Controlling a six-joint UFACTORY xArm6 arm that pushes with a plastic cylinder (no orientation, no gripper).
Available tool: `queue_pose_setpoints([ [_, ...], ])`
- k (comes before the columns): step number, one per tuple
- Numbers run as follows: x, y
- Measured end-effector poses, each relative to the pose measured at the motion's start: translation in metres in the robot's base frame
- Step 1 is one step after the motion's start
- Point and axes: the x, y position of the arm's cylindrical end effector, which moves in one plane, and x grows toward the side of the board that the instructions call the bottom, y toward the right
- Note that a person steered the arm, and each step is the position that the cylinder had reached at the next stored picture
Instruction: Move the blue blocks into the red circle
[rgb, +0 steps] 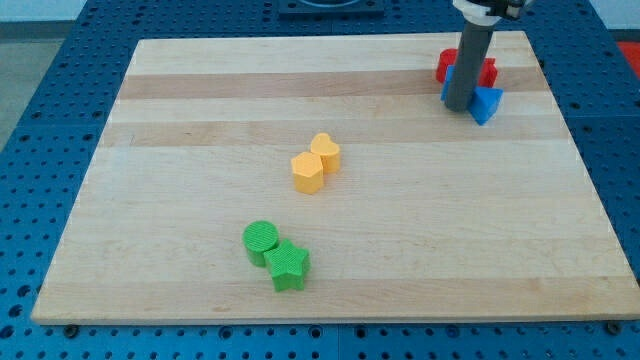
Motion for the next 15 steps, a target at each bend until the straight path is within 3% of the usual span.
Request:
queue_pose_setpoints([
  [2,-0.045,0.000],
  [3,-0.044,0.000],
  [4,0.047,-0.004],
  [5,0.104,-0.004],
  [6,0.097,0.050],
  [7,0.077,0.067],
  [9,0.033,0.038],
  [10,-0.021,0.020],
  [12,-0.029,0.020],
  [14,0.078,0.007],
  [15,0.117,-0.083],
])
